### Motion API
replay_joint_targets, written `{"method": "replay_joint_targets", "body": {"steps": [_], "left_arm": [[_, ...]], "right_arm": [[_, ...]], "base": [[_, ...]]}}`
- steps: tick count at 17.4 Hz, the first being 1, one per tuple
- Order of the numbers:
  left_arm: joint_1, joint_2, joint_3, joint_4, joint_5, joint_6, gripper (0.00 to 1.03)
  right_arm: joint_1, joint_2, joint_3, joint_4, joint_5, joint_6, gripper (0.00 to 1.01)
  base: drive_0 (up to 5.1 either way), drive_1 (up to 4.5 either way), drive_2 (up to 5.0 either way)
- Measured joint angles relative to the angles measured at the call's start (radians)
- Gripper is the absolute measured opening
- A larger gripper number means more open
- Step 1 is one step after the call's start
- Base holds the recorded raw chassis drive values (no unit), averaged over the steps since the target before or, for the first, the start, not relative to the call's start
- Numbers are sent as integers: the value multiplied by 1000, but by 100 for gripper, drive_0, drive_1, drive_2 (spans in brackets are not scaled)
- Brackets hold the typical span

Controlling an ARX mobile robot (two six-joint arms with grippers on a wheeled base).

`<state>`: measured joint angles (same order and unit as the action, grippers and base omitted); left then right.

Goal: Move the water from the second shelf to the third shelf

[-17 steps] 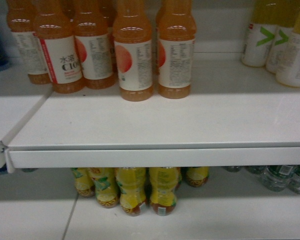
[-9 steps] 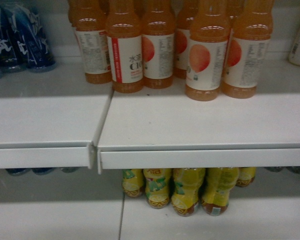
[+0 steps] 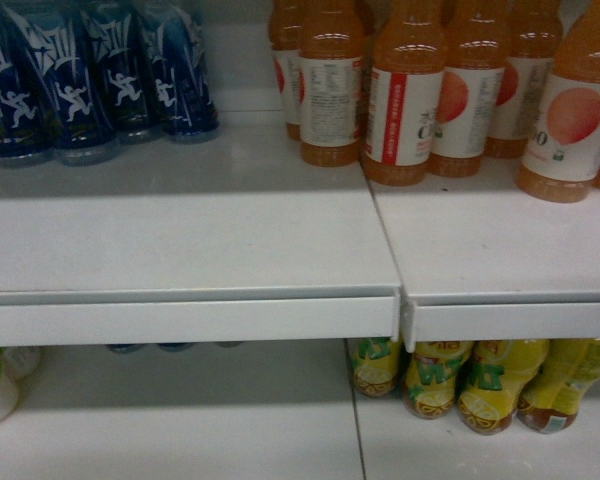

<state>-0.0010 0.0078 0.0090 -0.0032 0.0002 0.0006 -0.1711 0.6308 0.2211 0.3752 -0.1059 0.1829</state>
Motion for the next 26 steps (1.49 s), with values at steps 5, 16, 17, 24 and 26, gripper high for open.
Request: {"method": "replay_joint_targets", "body": {"steps": [5,16,17,24,26], "left_arm": [[0,0,0,0,-1,0,98],[0,0,0,1,-1,0,98],[0,0,0,-4,-1,0,98],[0,0,0,0,0,0,98],[0,0,0,0,0,0,98]], "right_arm": [[1,-4,0,5,-4,0,41],[0,-4,0,-2,0,0,41],[0,-4,0,2,0,0,41],[0,-5,0,0,-2,0,41],[0,-3,0,-2,0,0,41]], "base": [[0,0,0],[0,0,0],[0,0,0],[-69,36,36],[-486,255,255]]}}
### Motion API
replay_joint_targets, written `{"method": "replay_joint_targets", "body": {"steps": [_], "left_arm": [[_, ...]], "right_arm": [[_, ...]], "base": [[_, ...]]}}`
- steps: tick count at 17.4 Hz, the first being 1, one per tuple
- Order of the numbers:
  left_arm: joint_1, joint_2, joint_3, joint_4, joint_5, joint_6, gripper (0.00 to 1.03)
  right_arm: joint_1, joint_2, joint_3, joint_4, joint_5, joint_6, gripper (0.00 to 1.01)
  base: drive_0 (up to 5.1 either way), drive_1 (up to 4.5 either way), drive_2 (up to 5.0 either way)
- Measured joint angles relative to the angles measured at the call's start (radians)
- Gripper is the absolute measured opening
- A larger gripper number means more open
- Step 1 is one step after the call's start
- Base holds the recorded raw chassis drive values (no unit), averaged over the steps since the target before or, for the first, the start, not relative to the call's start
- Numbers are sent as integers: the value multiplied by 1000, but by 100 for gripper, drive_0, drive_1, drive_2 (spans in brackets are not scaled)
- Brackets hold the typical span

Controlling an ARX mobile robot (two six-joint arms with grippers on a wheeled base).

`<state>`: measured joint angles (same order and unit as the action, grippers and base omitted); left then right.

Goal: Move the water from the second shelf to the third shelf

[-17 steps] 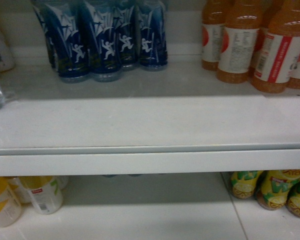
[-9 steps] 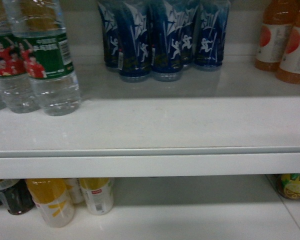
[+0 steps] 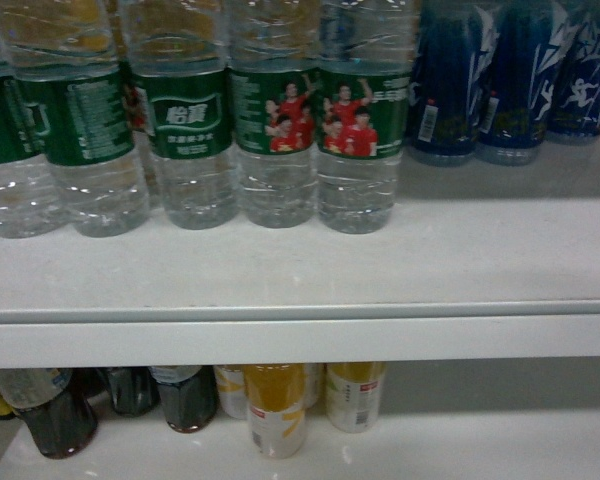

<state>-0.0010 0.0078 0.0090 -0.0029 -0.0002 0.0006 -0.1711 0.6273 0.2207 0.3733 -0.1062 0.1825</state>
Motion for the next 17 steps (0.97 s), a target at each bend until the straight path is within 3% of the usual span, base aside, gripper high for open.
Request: {"method": "replay_joint_targets", "body": {"steps": [15,17], "left_arm": [[-1,0,0,4,0,0,98],[-1,0,0,-2,-2,0,98]], "right_arm": [[0,-2,0,6,-17,0,41],[-1,-1,-1,-2,-2,0,41]], "base": [[-486,255,255],[-486,255,255]]}}
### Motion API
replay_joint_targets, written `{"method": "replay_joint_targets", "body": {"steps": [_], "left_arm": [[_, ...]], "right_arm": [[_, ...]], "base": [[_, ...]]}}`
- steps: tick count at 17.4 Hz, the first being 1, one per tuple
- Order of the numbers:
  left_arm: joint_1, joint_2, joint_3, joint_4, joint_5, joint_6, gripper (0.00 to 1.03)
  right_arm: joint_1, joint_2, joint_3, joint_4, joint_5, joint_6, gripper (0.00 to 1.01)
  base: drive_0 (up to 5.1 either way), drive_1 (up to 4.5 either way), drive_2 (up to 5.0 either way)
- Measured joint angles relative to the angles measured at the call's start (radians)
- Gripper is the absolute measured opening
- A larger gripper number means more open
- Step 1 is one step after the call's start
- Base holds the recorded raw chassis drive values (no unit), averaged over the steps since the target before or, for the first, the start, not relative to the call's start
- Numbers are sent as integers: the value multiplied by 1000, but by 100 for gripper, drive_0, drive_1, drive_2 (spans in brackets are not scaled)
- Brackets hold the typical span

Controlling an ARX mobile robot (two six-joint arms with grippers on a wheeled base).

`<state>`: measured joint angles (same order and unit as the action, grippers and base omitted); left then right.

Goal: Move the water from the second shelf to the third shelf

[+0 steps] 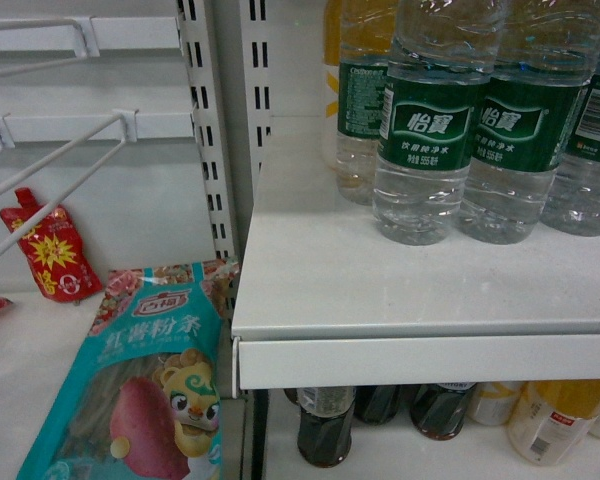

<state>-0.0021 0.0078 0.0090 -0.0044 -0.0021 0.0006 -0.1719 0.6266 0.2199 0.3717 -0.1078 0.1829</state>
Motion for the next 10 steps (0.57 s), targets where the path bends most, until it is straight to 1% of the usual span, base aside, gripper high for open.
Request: {"method": "replay_joint_targets", "body": {"steps": [10], "left_arm": [[0,0,0,0,2,0,98]], "right_arm": [[0,0,0,4,3,0,41]], "base": [[-486,255,255]]}}
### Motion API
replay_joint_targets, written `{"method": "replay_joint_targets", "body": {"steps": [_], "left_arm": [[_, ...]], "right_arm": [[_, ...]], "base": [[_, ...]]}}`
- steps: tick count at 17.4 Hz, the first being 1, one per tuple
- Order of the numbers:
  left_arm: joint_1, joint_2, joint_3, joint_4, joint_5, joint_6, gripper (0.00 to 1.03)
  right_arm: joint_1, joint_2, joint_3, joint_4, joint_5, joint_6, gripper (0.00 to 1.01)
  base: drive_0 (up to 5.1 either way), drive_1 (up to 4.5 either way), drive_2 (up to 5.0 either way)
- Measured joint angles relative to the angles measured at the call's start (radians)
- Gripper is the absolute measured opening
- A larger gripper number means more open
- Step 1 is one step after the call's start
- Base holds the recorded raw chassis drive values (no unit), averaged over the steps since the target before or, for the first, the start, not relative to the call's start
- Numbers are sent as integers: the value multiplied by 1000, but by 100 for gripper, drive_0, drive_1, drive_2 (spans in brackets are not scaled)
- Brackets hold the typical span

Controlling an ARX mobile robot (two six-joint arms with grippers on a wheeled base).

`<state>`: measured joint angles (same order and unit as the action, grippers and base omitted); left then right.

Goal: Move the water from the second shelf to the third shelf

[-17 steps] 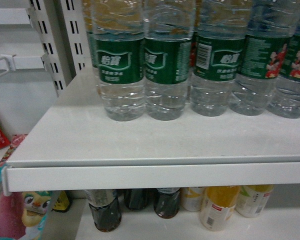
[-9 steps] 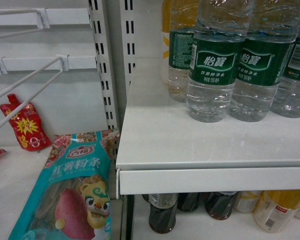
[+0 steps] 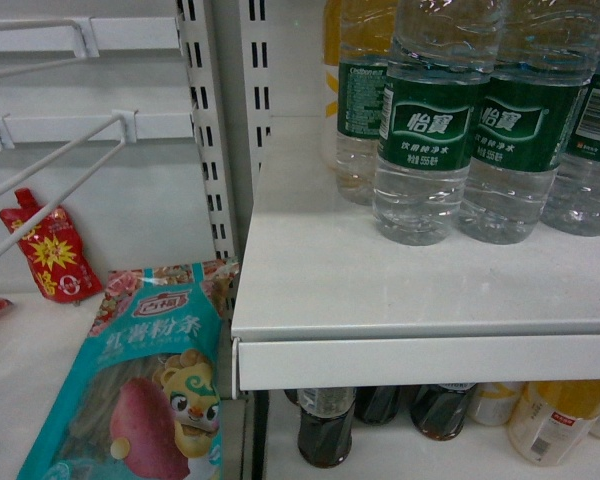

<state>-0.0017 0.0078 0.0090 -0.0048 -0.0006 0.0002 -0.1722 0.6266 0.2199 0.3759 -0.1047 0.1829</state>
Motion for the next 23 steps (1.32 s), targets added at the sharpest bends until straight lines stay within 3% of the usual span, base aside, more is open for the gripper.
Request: {"method": "replay_joint_targets", "body": {"steps": [5,7,10,13,15,18,23], "left_arm": [[0,0,0,0,0,0,98],[0,0,0,0,0,0,98],[0,0,0,1,0,0,98],[0,0,0,1,0,0,98],[0,0,0,1,0,0,98],[0,0,0,1,0,0,98],[0,0,0,1,0,0,98]], "right_arm": [[1,0,0,0,0,0,41],[-4,16,-10,90,-56,19,41],[68,43,72,56,-60,31,41],[176,121,170,0,-27,-2,41],[213,196,204,3,-13,-38,41],[211,289,204,8,2,-69,41],[204,376,203,38,-8,-72,41]], "base": [[-486,255,255],[-486,255,255],[-486,255,255],[-486,255,255],[-486,255,255],[-486,255,255],[-486,255,255]]}}
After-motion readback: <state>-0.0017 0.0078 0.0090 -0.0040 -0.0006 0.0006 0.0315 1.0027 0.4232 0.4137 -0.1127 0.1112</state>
